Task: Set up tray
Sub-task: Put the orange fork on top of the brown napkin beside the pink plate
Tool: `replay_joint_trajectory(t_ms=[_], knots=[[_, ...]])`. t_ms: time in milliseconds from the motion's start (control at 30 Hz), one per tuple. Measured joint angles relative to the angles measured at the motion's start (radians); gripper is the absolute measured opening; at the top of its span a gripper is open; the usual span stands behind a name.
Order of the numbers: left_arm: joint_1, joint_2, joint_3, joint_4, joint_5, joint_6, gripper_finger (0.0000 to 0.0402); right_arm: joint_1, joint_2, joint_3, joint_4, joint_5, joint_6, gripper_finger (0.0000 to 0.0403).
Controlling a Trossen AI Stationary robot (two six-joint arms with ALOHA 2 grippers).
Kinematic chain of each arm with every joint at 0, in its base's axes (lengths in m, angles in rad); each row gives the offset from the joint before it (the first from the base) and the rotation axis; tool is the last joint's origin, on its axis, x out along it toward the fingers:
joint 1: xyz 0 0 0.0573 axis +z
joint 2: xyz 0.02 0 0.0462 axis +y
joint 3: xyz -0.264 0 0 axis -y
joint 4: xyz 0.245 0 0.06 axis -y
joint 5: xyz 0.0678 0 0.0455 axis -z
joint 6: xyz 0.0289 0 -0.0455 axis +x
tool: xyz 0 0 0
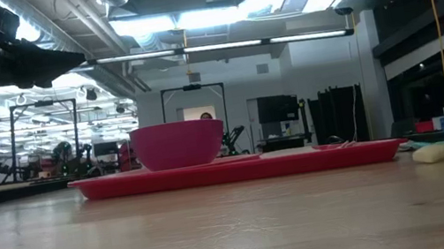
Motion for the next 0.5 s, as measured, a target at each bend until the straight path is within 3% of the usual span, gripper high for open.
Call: replay_joint_trajectory(t_ms=[267, 500], knots=[[0.0, 0.0, 0.0, 0.0, 0.0, 0.0, 0.0004, 0.0, -0.076, 0.064, -0.153, 0.013, -0.051, 0.0057], [0.0, 0.0, 0.0, 0.0, 0.0, 0.0, 0.0004, -0.002, -0.198, 0.065, -0.163, 0.129, -0.182, 0.0057]])
